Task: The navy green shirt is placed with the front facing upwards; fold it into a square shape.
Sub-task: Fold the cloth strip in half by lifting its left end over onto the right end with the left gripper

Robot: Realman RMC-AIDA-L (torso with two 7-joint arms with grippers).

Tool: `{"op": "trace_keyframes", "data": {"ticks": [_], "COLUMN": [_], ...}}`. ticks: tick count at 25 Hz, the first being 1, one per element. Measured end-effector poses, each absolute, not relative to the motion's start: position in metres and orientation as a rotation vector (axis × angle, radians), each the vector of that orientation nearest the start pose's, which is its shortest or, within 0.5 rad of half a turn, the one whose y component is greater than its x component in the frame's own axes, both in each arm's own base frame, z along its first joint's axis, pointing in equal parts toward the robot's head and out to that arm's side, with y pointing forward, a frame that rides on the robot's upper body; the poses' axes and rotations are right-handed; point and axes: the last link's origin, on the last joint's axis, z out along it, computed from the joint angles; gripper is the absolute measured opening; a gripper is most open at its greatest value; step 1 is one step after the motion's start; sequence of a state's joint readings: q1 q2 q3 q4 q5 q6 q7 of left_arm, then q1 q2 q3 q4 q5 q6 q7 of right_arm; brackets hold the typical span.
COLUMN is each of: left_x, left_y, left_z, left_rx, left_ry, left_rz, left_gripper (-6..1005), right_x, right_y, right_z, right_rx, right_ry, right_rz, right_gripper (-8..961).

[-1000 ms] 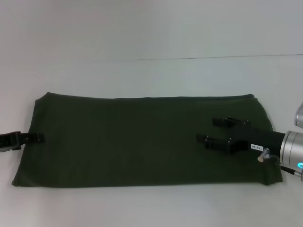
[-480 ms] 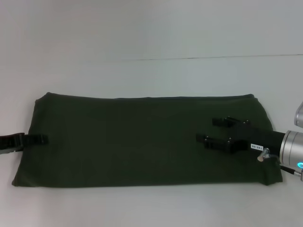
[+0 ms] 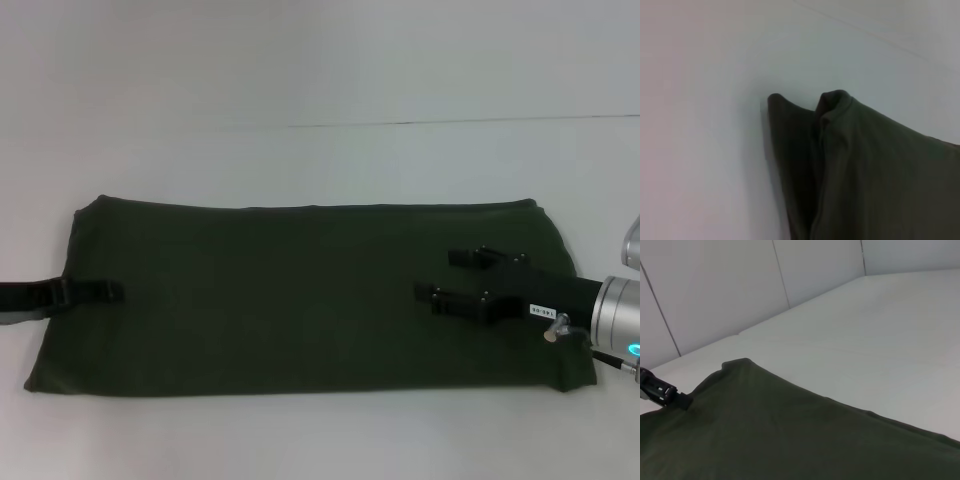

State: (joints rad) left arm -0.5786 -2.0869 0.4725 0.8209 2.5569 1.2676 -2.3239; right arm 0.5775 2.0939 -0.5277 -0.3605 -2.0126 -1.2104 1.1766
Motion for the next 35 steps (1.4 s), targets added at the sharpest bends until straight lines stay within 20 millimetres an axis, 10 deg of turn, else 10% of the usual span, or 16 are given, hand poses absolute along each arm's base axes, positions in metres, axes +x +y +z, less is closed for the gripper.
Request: {"op": "trace_keyframes", "data": {"ticks": [17,35], "left_x": [-0.3269,-0.3252], "left_y": [0.3593,0.3609], "left_z": [0.0359,0.0364], "left_rx": [-2.031,-2.036], "left_ry": [-1.696,-1.687], "left_rz": [-0.268,-0.264], "left_gripper": [792,142], "right_x": [0.2998,0.2975], "right_y": [0.3413,0.3413], "right_z": [-0.0434,-0.0442], "right_rx": [-2.47,-2.477], "right_ry": [0.782,0.778], "right_rz": [0.592,0.603], "right_gripper": [869,869]}}
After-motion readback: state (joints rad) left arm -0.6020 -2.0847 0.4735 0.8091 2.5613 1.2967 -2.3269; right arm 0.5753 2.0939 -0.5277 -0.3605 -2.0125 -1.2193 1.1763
